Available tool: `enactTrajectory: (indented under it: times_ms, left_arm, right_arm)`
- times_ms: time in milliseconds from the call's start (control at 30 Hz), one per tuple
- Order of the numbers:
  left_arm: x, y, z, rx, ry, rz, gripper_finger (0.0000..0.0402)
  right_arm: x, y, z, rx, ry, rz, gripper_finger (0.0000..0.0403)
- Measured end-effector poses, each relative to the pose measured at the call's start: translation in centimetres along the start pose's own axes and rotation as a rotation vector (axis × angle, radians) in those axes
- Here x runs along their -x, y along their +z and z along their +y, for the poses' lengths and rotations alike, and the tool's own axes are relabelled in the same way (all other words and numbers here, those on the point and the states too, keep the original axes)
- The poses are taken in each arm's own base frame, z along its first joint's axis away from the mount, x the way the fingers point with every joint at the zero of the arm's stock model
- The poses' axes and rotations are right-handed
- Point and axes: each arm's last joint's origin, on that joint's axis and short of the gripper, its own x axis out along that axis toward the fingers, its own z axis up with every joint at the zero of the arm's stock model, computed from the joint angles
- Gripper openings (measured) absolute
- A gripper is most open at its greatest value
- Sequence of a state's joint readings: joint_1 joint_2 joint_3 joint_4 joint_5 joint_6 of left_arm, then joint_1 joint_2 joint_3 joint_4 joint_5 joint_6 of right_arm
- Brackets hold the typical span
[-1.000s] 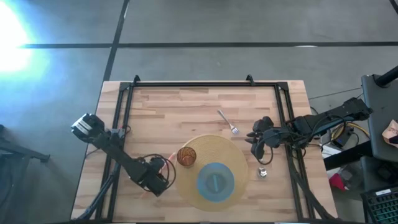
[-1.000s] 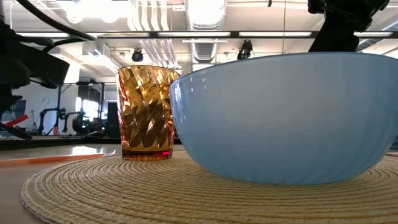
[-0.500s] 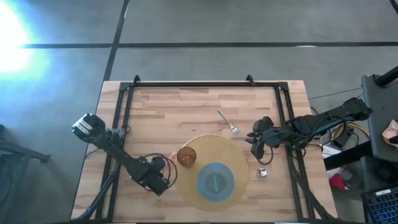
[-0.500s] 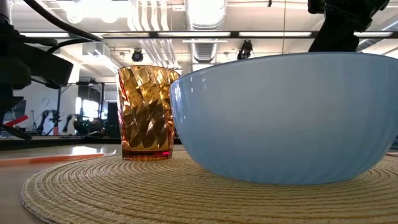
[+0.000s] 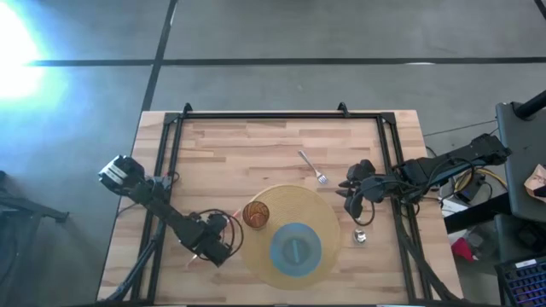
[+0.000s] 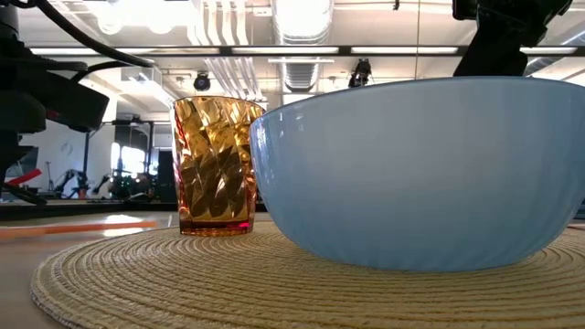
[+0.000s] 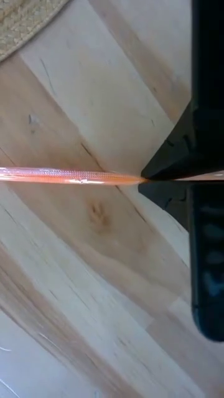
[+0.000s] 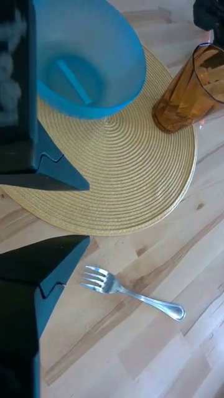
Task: Pick & Place Utensil
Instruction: Put the orange straw into the brown cup
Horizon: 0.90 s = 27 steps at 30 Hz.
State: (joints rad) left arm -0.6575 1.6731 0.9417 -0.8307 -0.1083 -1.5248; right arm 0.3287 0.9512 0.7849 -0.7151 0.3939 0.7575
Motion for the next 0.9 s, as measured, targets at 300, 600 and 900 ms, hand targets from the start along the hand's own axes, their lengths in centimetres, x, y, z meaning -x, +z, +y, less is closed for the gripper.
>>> enactTrajectory:
  times_ms: [300,600,900]
  left_arm:
    - [2.5,0.2,2.1,0.001,0.039,-0.002,0.0000]
    - [6.7,1.2,4.4,0.018,-0.077,-0.244,0.0000]
    - [10.7,2.3,7.0,0.030,-0.216,-0.565,0.0000]
  right_arm:
    - [0.0,0.0,0.0,-0.005,0.001,0.001,0.0105]
    - [0.0,0.0,0.0,-0.030,0.000,0.002,0.0092]
    - [0.0,0.0,0.0,-0.023,-0.002,0.004,0.0082]
